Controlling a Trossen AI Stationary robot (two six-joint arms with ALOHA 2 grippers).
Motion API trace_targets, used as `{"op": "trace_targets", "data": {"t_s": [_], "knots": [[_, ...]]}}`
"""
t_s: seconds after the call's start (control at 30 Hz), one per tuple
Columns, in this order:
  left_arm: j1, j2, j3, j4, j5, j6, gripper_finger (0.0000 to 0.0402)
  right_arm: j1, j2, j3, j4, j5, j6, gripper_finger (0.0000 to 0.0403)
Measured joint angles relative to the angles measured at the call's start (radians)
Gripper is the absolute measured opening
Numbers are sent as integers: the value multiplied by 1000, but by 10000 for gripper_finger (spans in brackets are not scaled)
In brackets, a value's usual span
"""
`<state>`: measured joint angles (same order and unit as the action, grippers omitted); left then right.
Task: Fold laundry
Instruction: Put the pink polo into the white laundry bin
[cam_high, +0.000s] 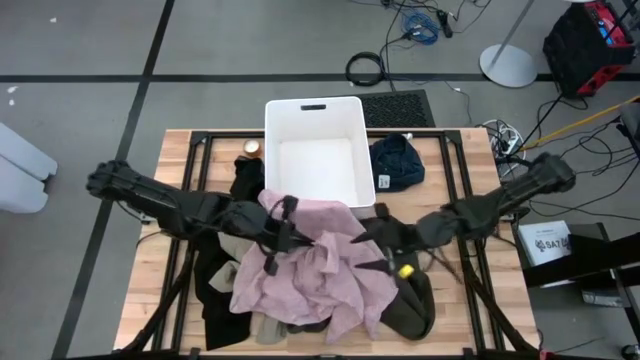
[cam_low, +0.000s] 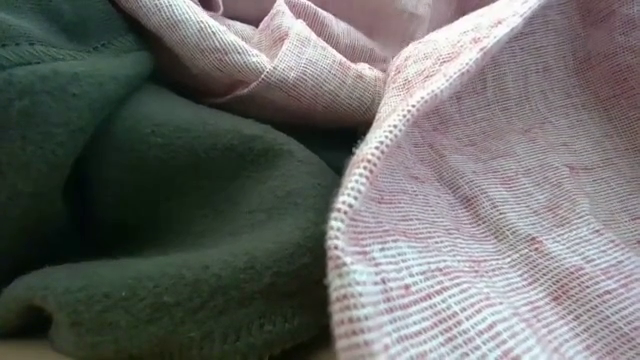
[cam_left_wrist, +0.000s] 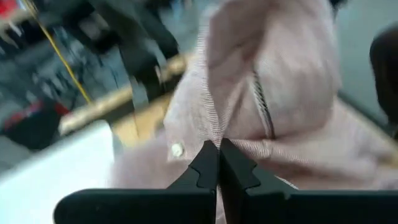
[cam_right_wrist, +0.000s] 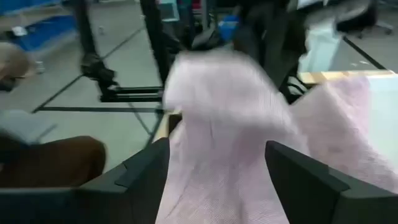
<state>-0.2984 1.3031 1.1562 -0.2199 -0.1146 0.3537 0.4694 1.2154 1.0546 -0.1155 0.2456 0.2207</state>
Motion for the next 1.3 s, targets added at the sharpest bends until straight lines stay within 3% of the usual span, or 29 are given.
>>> {"op": "trace_targets", "data": {"t_s": [0.13, 0.33, 0.53, 0.73, 1.03, 1.2, 1.3], "knots": [[-18, -27, 115, -3, -20, 33, 1, 64, -28, 0, -1, 72, -34, 248], [-35, -36, 323, -3, -173, 135, 1, 113, -26, 0, -22, 225, -74, 243], [-14, -36, 514, 24, -217, 206, 1, 116, -26, 0, -38, 232, -73, 242], [32, -32, 676, 175, -246, 297, 1, 116, -26, 0, -48, 231, -75, 242], [193, 66, 867, 437, -113, 346, 1, 115, -26, 0, -64, 249, -95, 242], [326, 191, 1013, 582, -57, 362, 1, 112, -26, 0, -63, 287, -123, 242], [421, 286, 1145, 569, -30, 326, 1, 112, -26, 0, -64, 288, -134, 242]]}}
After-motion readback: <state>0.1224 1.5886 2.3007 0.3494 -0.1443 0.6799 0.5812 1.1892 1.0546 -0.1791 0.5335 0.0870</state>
